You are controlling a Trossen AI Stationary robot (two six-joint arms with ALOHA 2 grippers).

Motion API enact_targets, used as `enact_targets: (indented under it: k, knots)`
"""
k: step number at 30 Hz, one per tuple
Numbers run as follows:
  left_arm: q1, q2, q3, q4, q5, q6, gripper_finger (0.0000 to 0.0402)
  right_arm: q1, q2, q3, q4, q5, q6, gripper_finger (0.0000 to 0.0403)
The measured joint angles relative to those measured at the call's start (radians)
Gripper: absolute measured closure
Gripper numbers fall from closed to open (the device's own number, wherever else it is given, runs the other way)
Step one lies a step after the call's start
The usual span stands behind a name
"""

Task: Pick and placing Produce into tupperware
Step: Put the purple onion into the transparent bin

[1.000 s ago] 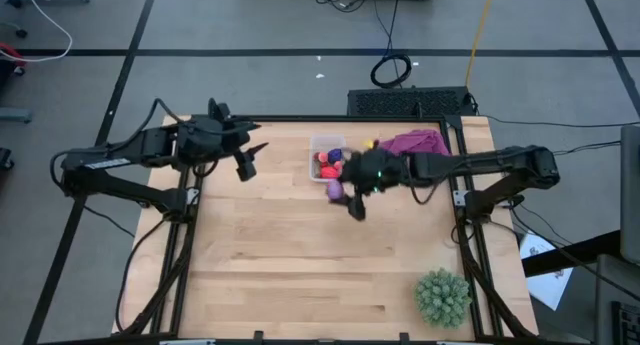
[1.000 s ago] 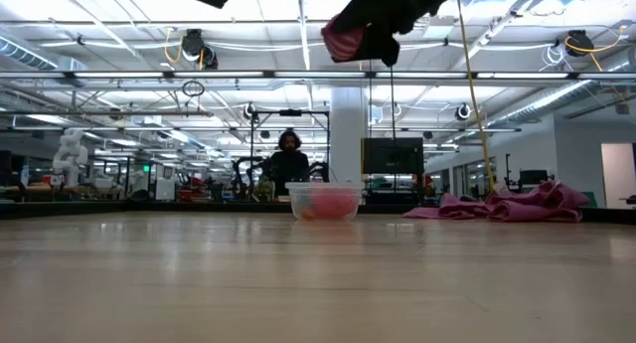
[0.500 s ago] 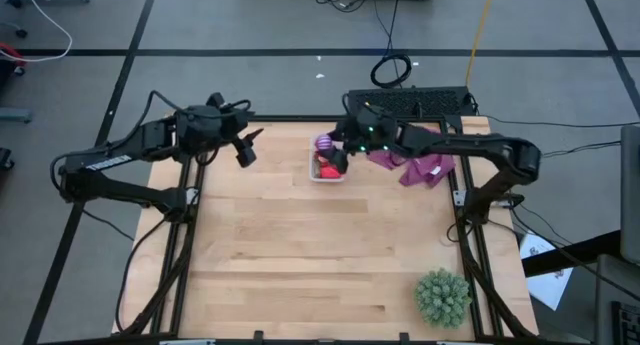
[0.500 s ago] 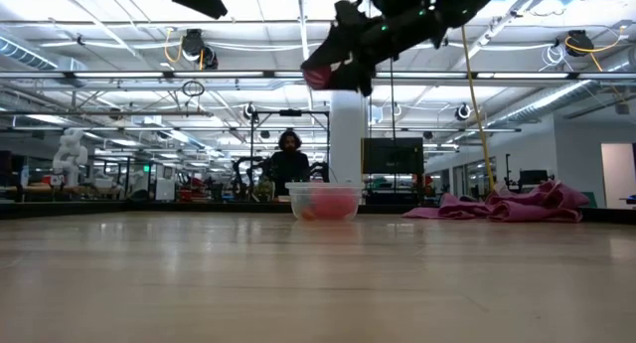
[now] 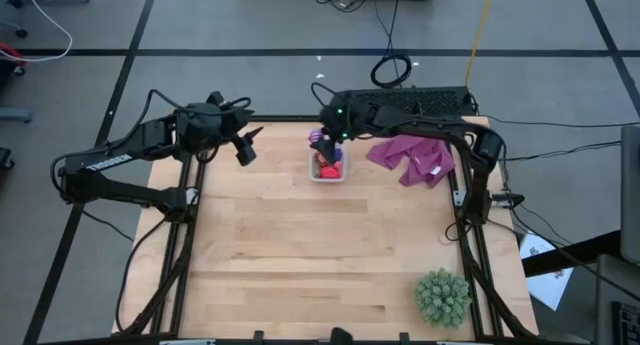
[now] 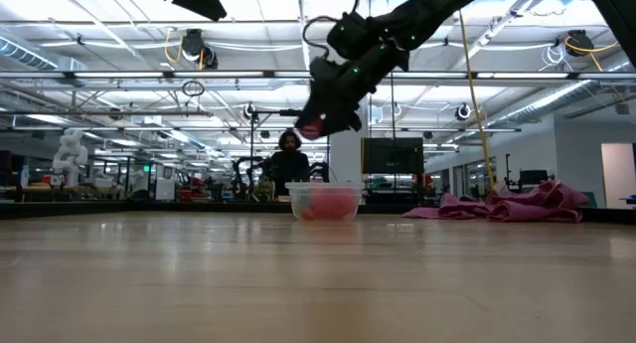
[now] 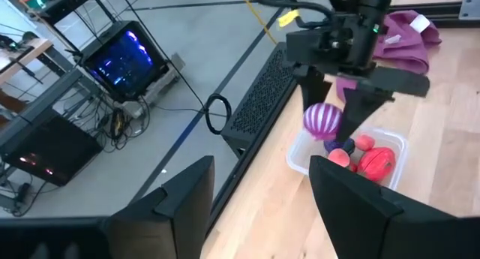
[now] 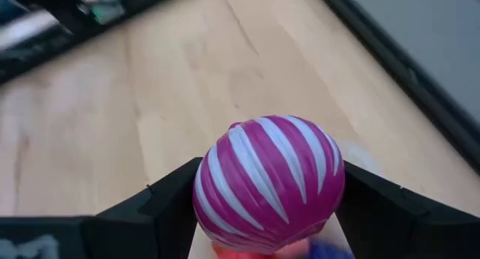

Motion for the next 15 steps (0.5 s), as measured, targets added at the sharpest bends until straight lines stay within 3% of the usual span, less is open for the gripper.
enact_targets:
  k: [6,15]
  knots:
    - [0.000,0.000,0.000,0.001,0.006,0.018,0.0176,-0.029,-0.001,0.001,-0.164,0.002,0.008,0.0144]
    - [0.000,0.000,0.000,0.001,0.006,0.016,0.0176,-0.026,0.048,0.002,-0.123,0.002,0.005,0.0144]
